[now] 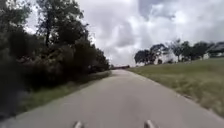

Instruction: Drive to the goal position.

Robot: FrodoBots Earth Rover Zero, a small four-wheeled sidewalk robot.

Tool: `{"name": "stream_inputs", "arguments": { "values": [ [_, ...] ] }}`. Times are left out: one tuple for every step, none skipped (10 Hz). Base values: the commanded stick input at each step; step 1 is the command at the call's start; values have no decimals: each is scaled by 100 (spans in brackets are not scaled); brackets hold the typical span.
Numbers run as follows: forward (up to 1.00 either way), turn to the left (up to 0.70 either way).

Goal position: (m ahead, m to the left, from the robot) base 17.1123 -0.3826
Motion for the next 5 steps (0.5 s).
{"name": "stream_inputs", "arguments": {
  "values": [
    [70,0],
    [70,0],
    [70,0],
    [70,0],
    [70,0]
  ]
}}
